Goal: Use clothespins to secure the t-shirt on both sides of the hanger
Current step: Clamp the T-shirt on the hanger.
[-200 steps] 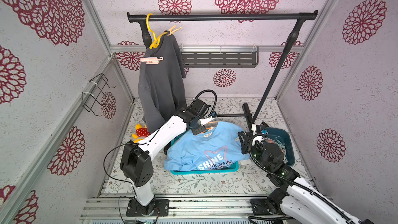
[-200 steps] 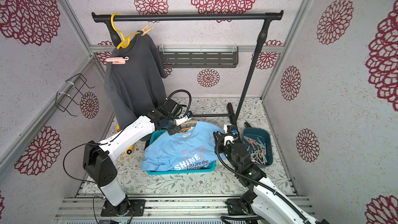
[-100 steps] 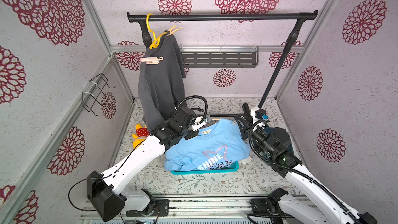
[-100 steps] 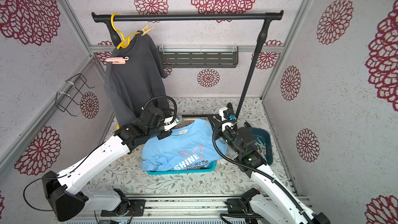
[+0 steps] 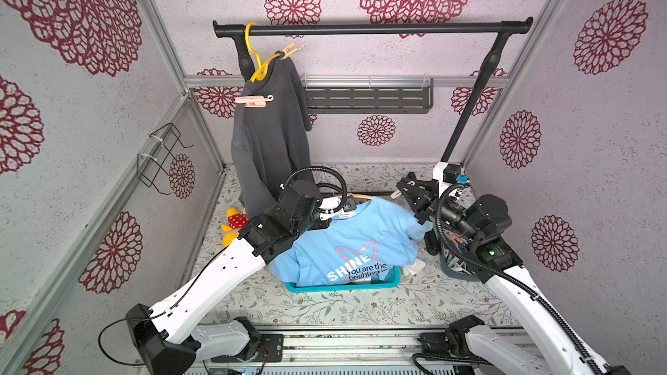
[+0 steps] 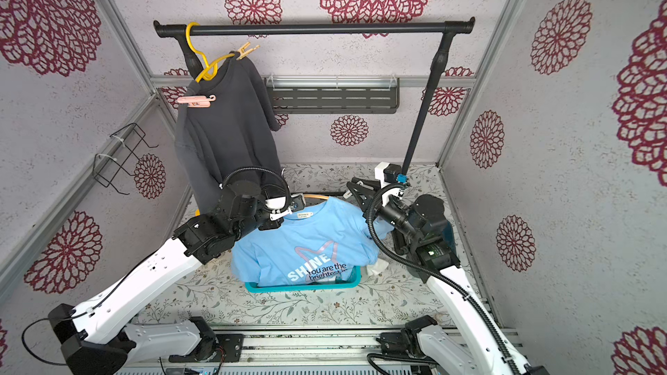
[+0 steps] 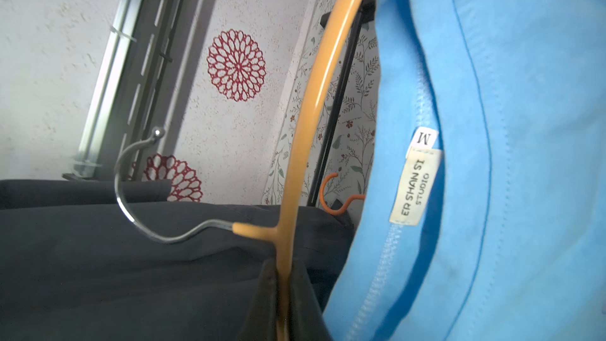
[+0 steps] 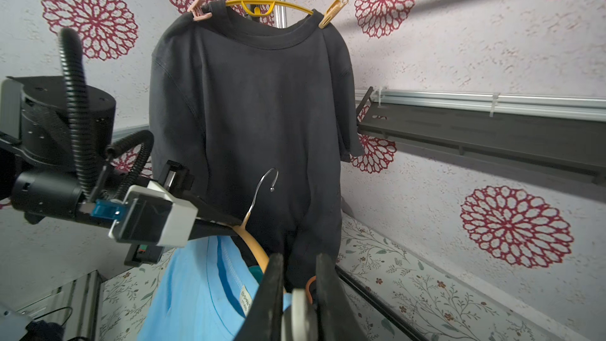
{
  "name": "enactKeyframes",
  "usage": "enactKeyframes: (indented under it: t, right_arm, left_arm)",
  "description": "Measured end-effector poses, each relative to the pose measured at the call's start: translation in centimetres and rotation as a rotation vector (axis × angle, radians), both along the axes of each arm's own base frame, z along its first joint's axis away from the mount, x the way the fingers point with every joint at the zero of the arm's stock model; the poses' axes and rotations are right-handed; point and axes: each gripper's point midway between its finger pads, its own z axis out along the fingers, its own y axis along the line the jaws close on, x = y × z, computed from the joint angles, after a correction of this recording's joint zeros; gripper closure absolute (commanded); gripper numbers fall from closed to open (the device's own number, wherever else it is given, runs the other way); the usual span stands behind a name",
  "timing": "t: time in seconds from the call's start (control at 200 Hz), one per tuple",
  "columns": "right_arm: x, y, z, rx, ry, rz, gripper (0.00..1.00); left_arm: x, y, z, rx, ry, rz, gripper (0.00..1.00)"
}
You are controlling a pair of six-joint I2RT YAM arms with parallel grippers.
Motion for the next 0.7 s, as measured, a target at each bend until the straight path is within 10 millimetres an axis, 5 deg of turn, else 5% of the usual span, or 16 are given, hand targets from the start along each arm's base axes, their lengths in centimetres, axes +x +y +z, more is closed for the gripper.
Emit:
enactKeyframes:
  t: [0.7]
  right_arm:
    - [-1.3,1.6,-3.1,0.019,0.176,0.190,1.00]
  left_arm:
    - [-1.6,-0.2,1.0,0.019,-0.081,-0.057,1.00]
